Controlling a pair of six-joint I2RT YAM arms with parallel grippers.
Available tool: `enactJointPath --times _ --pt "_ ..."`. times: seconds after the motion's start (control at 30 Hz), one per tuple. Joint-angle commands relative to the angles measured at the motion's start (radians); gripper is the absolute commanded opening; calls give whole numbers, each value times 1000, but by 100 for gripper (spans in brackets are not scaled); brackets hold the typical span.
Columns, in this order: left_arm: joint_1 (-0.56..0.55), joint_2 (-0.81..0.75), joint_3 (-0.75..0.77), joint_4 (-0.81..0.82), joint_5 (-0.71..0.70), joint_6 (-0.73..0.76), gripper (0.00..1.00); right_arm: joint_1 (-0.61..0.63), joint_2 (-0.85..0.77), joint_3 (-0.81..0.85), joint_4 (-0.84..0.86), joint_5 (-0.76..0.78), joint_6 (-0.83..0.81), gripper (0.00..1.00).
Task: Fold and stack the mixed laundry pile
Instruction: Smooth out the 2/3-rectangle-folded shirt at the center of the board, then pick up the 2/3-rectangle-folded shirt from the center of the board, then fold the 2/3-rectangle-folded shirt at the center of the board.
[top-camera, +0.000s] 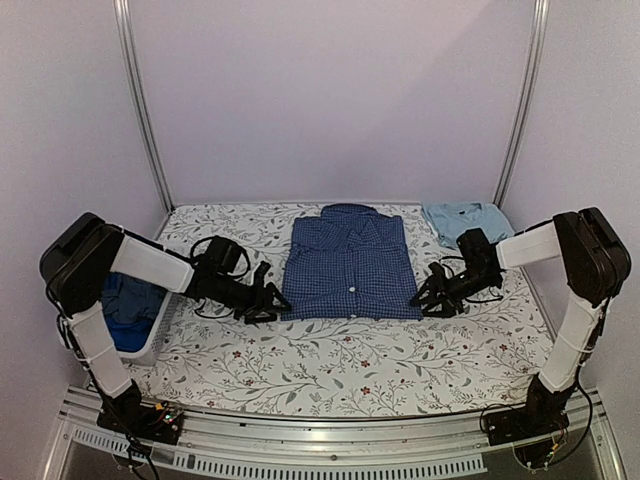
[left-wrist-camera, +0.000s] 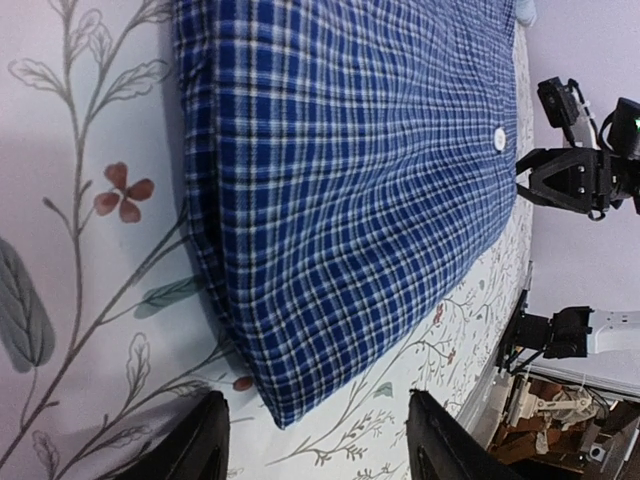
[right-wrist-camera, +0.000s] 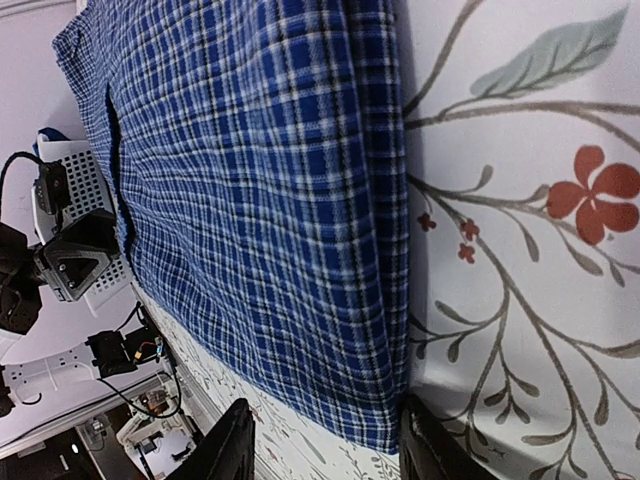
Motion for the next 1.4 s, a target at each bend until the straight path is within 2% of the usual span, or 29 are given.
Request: enactJointPath --times 0.0,0.13,0.23,0.37,0.47,0.7,0.87,0.97,1.07,1.2,1.37 --pt "-19 64 -2 28 -13 -27 58 3 47 -41 24 42 -8 46" --pt "-31 76 -5 42 -4 -36 52 7 55 -64 85 0 22 36" --pt "-32 76 -31 72 13 -49 40 11 62 -65 104 -22 30 24" --pt "-32 73 -41 76 34 -35 16 11 62 -88 124 -49 27 1" --pt "-35 36 -52 60 55 -26 0 12 21 -134 128 -66 39 0" --pt "-75 -176 -154 -63 75 -16 0 49 -193 -260 5 -76 80 0" --pt "-123 -453 -215 -228 94 -55 0 86 -406 -323 -132 -85 138 0" --pt "-133 -600 -166 -371 90 -80 0 91 -555 -313 -229 -90 205 0" --pt "-122 -655 -68 -468 61 -87 0 89 -669 -235 -270 -87 296 0" --pt "-58 -584 64 -473 36 -77 0 81 -611 -82 -262 -52 319 0" --pt "46 -389 225 -436 13 -20 0 9 -326 186 -252 -20 190 0"
